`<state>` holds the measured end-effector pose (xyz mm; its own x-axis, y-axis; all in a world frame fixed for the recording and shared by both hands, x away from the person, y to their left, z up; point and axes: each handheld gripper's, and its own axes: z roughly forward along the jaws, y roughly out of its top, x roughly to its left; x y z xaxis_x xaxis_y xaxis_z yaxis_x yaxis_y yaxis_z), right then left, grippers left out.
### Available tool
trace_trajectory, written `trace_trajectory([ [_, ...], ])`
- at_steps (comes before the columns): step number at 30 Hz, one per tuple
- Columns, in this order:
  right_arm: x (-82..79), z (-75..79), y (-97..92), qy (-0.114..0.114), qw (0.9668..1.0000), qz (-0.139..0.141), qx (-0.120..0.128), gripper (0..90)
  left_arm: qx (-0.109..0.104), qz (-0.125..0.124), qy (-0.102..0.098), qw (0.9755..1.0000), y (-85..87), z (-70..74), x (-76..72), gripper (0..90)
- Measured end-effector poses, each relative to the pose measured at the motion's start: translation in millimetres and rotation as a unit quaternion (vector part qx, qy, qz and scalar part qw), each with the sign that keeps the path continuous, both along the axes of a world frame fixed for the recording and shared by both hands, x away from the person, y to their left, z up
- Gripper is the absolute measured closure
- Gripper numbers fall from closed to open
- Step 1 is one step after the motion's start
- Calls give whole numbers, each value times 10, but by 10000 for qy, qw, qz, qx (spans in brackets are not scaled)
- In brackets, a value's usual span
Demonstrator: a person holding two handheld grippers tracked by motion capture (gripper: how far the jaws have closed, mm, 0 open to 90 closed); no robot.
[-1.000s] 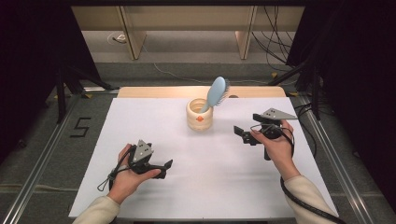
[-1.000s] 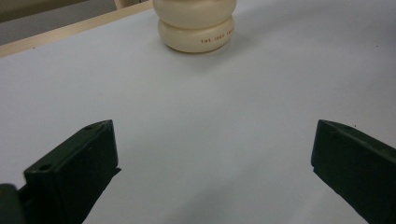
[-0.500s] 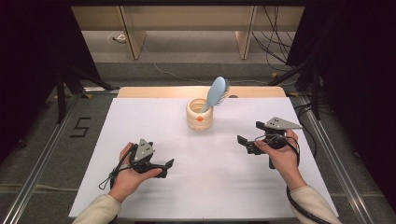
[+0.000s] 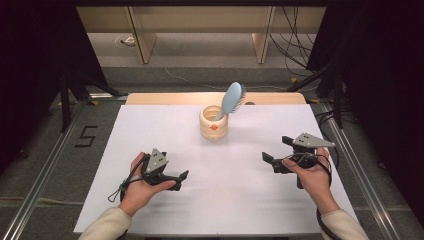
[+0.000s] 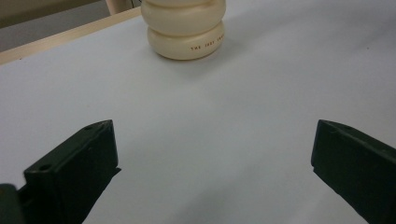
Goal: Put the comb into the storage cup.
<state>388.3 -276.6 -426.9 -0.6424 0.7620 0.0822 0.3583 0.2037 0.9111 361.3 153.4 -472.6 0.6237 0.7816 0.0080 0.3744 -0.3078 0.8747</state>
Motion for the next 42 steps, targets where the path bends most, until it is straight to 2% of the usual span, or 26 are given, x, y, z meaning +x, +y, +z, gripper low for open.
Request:
trace_trajectory([
  [9,-73,-97,-50,35,9999,-78,-72,5,-29,20,5,10000,12,-6,-2,1],
  [17,-119,-101,-66,-75,9999,-72,-87,5,-30,73,22,10000,39,-16,-12,2],
  [24,-151,-150,-123,-44,9999,-79,-104,5,-51,139,15,9999,71,-14,-22,1],
  [42,-204,-155,-151,-86,9999,-68,-123,5,-38,172,-34,9998,76,5,-19,2],
])
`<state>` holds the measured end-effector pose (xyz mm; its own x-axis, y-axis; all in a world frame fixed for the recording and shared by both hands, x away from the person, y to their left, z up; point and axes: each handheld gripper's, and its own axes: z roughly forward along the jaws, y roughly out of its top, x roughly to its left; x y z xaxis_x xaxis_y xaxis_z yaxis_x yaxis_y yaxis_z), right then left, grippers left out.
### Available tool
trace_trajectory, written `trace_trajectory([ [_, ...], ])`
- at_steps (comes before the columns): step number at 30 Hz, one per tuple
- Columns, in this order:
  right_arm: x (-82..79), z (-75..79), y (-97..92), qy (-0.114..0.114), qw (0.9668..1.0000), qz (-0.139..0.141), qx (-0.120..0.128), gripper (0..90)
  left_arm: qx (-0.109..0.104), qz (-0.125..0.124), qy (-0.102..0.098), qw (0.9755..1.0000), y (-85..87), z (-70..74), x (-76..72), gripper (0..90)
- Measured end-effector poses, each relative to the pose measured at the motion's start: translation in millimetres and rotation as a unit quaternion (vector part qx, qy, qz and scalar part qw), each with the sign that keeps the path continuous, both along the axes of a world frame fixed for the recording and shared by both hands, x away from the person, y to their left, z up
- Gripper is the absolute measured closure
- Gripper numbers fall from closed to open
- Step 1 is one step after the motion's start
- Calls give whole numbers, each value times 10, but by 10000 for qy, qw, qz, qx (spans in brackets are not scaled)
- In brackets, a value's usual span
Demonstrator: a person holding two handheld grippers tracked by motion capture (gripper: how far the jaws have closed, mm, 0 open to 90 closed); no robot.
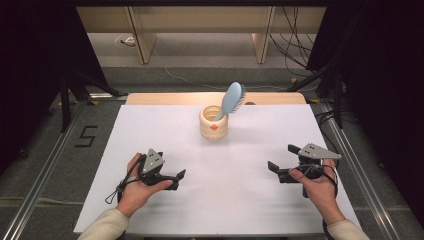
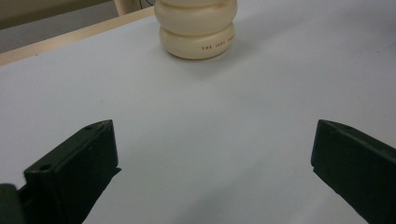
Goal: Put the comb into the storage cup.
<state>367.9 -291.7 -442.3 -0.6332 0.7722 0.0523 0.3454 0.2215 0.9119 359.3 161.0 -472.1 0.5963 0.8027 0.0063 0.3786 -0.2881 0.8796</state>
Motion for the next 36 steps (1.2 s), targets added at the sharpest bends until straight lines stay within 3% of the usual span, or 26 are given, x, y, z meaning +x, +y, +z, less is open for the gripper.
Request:
trace_trajectory([
  [22,-180,-101,-144,23,10000,17,-5,5,-6,-8,-13,10000,13,10,-9,2],
  [36,-172,-161,-175,3,9999,-20,101,17,-2,-46,3,10000,-11,-4,-10,2],
])
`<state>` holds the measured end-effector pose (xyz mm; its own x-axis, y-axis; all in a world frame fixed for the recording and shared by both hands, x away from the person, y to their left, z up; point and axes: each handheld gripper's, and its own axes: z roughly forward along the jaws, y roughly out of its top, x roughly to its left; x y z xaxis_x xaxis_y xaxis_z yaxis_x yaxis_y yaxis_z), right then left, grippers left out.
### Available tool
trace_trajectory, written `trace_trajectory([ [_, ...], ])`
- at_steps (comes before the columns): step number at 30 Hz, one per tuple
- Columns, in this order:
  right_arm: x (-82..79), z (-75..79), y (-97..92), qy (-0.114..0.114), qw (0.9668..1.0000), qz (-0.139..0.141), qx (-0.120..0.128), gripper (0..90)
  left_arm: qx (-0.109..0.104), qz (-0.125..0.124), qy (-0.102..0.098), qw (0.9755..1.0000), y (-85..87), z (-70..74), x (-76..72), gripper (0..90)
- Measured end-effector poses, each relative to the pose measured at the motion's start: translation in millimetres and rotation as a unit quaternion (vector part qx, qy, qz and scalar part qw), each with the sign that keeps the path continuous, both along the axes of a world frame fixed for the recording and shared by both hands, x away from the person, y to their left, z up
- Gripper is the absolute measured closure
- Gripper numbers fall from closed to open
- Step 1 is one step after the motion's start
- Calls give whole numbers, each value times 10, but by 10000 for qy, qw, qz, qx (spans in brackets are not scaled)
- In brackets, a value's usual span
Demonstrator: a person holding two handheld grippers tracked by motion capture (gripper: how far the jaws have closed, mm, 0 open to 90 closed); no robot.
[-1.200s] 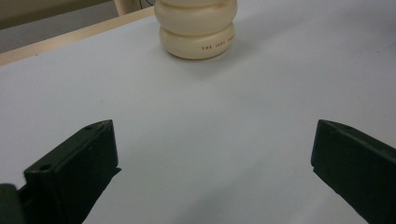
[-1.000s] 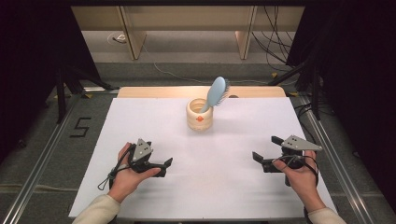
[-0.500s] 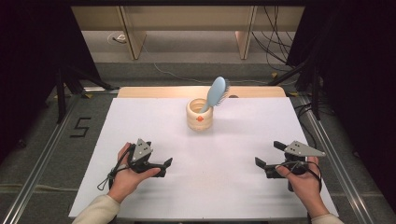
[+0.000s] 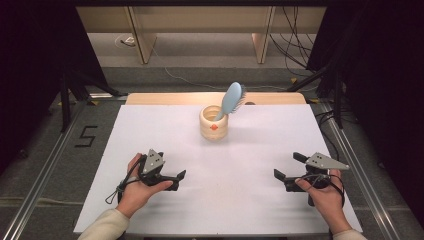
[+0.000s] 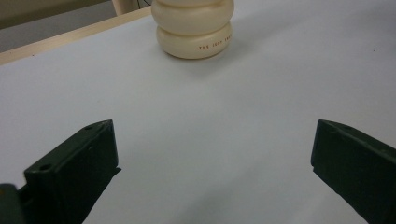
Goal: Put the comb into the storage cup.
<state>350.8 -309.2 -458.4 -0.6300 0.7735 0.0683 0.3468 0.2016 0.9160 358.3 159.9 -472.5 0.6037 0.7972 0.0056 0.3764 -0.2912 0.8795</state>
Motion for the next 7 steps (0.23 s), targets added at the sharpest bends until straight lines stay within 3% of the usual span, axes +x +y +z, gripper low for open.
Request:
trace_trajectory([
  [7,0,10,-8,-16,10000,-44,38,17,-18,14,-11,10000,4,9,1,2],
])
